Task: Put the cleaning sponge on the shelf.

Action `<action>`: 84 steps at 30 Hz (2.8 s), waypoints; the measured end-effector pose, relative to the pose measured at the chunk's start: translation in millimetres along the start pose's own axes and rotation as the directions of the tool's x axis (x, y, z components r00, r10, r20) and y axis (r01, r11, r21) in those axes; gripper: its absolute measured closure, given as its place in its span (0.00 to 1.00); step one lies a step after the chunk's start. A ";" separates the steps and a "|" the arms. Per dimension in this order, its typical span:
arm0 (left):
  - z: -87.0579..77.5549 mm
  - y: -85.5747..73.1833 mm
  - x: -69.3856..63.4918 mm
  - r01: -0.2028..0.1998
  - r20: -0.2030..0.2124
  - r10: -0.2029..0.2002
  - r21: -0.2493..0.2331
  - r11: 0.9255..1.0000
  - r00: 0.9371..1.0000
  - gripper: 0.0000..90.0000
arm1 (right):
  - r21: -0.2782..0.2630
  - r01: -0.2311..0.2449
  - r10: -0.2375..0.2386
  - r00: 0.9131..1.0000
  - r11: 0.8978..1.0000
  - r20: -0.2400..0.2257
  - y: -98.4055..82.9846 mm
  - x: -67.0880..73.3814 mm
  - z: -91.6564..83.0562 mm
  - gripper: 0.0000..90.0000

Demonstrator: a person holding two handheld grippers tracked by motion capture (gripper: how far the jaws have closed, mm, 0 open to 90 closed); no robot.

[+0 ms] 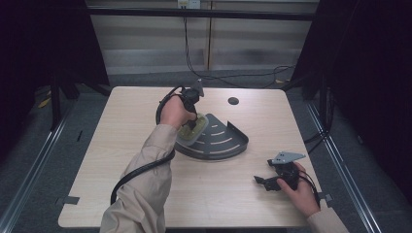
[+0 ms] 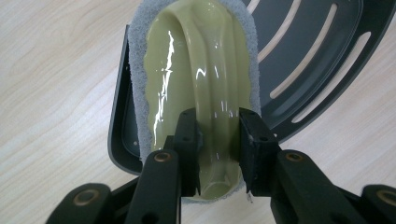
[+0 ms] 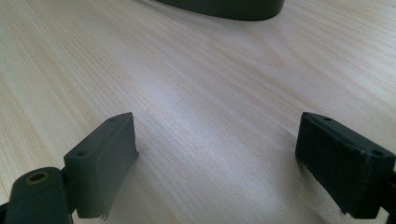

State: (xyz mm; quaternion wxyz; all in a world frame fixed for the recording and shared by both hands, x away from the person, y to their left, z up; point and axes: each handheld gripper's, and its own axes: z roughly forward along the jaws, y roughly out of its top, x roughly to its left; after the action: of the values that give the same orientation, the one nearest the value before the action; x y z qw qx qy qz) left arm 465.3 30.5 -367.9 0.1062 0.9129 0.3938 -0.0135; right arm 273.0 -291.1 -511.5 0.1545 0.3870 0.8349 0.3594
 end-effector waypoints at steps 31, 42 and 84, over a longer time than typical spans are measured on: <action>40.2 6.2 13.3 -0.002 -0.006 0.002 0.023 1.000 1.000 0.79 | -0.002 -0.001 0.001 1.000 1.000 -0.002 0.0 0.1 0.2 0.13; 52.0 1.0 20.8 0.016 0.000 -0.016 0.022 1.000 1.000 0.78 | -0.001 -0.002 0.002 1.000 1.000 -0.003 0.0 0.1 0.1 0.13; 61.0 -10.8 29.7 0.076 -0.012 -0.076 0.028 0.997 0.997 0.70 | -0.001 -0.002 0.002 1.000 1.000 -0.002 0.0 0.1 0.2 0.13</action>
State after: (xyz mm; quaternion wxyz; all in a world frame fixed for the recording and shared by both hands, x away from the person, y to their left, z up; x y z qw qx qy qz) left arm 481.6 46.5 -432.7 0.0904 0.8989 0.4284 -0.0182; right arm 273.0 -291.0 -511.6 0.1536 0.3875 0.8345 0.3604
